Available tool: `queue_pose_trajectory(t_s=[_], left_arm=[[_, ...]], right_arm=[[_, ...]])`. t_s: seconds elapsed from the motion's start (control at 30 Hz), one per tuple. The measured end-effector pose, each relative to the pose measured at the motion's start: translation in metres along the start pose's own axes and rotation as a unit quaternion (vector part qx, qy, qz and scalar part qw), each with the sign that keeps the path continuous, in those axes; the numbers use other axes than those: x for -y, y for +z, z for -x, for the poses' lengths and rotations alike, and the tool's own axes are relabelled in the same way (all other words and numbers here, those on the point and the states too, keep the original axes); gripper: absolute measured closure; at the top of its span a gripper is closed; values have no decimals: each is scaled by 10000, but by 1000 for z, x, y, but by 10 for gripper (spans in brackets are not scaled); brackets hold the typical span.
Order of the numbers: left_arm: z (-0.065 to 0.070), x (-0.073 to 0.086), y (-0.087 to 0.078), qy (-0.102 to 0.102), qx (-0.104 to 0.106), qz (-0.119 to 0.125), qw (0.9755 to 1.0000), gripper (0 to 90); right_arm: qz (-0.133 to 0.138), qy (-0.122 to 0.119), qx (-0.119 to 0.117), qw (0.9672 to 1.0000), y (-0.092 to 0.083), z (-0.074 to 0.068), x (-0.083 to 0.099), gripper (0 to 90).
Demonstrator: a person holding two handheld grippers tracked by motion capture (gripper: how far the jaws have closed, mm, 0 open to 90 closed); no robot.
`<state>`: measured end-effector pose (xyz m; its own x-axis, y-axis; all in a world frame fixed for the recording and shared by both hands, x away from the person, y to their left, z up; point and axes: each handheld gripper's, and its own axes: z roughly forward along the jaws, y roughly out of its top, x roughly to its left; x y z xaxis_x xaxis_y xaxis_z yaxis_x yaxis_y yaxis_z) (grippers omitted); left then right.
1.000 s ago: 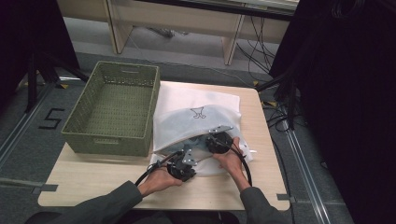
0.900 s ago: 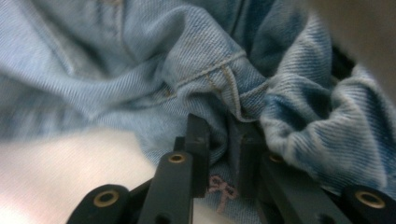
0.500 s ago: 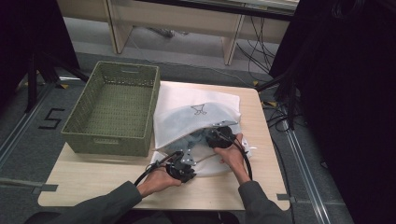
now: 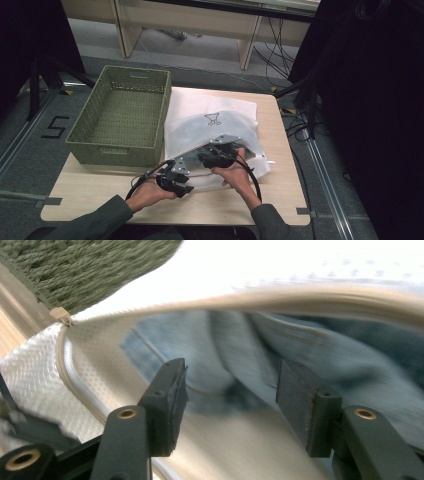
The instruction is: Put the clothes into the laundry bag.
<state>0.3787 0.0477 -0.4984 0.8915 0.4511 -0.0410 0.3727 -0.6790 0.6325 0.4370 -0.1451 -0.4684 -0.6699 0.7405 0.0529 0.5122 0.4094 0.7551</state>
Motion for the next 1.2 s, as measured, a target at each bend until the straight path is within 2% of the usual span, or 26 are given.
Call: queue_pose_trajectory(t_s=[0.03,0.07,0.1,0.13,0.17,0.27,0.3,0.37,0.43,0.47,0.57,0.6,0.63,0.7,0.73,0.77,0.8,0.83,0.87,0.9,0.97,1.03,1.07,1.13,1.17,1.2], left_arm=[[1,1,2,-21,-26,-127,9999,632],[3,2,4,68,-84,-6,9999,654],[3,0,4,65,-95,-92,9999,677],[4,0,4,1,-108,-125,9999,710],[2,-1,4,71,-135,-121,9998,740],[2,-1,3,104,-159,-154,9997,804],[4,0,3,69,-154,-156,9997,813],[5,-1,3,165,-166,-159,9996,825],[6,0,3,94,-125,-154,9998,831],[5,0,3,112,-131,-154,9997,832],[5,-1,3,133,-133,-162,9997,832],[4,-1,3,114,-123,-169,9997,831],[4,-1,3,91,-96,-159,9998,829],[3,-1,3,14,-54,-169,9998,812],[4,-1,3,-22,-36,-167,9999,801],[3,-2,3,72,-22,-172,9998,786],[3,-1,3,-33,21,-137,9999,771],[2,-2,0,38,17,-140,9999,761],[2,-2,0,-62,71,-73,9999,752],[2,-2,-3,-104,102,-6,9999,741],[4,-4,-9,-221,187,136,9995,716],[9,-6,-13,-507,238,432,9975,668],[8,-7,-18,-305,246,338,9987,644],[13,-10,-22,-515,243,605,9965,581],[14,-10,-25,-532,220,641,9963,549],[14,-11,-29,-492,204,651,9965,527]], right_arm=[[-24,1,-23,10000,8,-3,-1,467],[-56,15,-54,10000,13,-6,-1,470],[-170,21,-19,9999,20,-10,-2,481],[-323,-31,98,9994,29,-13,-2,522],[-323,-123,209,9992,36,-15,-1,576],[-406,-384,694,9960,51,-8,1,750],[-526,-438,751,9948,55,-5,1,759],[-342,-351,874,9950,63,2,1,780],[-389,-641,1119,9909,65,4,-4,800],[-367,-661,1220,9896,67,7,-6,803],[-242,-618,1276,9896,71,16,-7,801],[-252,-648,1202,9903,70,16,-8,791],[-269,-660,1146,9908,68,16,-8,764],[-249,-478,955,9940,62,11,-7,674],[-286,-508,804,9951,56,10,-7,636],[-192,-464,682,9964,47,9,-8,609],[-110,-299,561,9979,40,7,-9,579],[-82,-211,434,9988,30,5,-10,555],[-93,-141,262,9995,21,2,-11,537],[-48,-221,189,9996,14,1,-12,522],[69,-173,136,9997,-7,-3,-12,494],[144,-237,113,9996,-24,0,-11,471],[225,-200,149,9994,-32,2,-10,464],[340,-102,304,9989,-47,8,-8,444],[432,-4,432,9981,-54,12,-8,438],[545,-64,513,9972,-59,18,-7,434]])
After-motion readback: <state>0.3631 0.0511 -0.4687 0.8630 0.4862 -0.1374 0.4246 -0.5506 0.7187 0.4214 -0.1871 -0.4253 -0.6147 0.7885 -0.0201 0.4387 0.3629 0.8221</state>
